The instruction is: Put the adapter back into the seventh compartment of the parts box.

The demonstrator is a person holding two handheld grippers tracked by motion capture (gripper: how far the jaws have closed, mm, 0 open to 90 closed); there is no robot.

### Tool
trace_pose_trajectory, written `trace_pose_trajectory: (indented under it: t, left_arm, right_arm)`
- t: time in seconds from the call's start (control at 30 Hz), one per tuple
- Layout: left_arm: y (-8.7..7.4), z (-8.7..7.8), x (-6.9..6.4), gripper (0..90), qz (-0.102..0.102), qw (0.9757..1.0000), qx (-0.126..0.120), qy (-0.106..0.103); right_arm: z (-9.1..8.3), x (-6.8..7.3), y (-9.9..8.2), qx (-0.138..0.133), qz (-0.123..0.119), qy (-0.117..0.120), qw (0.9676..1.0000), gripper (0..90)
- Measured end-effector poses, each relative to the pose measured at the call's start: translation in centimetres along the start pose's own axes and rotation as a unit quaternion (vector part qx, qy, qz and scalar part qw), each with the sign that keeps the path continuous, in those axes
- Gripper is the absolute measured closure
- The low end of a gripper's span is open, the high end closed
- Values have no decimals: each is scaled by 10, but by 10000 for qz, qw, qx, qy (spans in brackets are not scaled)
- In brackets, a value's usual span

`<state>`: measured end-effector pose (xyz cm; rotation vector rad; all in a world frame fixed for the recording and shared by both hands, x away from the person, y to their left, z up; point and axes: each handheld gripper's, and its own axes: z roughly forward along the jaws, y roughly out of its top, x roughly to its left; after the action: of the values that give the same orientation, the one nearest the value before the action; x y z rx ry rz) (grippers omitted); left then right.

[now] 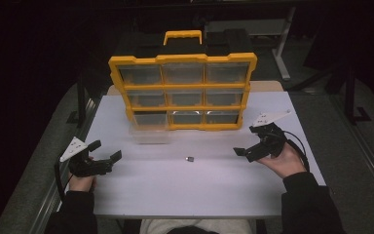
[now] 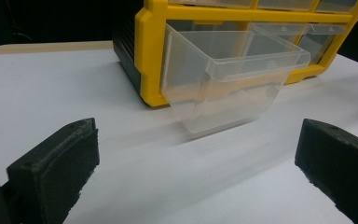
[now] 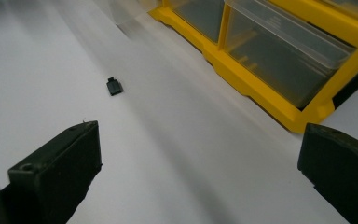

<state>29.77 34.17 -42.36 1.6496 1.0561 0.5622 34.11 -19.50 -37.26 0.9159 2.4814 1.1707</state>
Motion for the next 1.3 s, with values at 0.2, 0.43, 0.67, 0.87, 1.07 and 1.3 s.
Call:
trace_pose_trajectory:
  t: [0.2,0.43,0.67,0.87,1.07,1.3]
  left_arm:
    - [0,0,0,0,3,10000,0,2]
    - [1,-1,0,0,40,9999,-100,13]
    - [1,-2,1,0,29,9999,-149,54]
    - [0,-3,1,0,6,9998,-165,72]
    - [0,-2,1,0,24,9999,-124,59]
    - [0,-2,1,0,8,9999,-153,65]
  right_arm:
    - [3,-1,16,62,-119,60,9999,0]
    - [10,0,32,122,-263,141,9995,0]
    - [17,2,45,184,-372,200,9989,0]
    - [24,6,55,230,-506,263,9981,0]
    - [33,12,63,289,-624,356,9970,0]
    - [45,18,68,378,-744,448,9955,0]
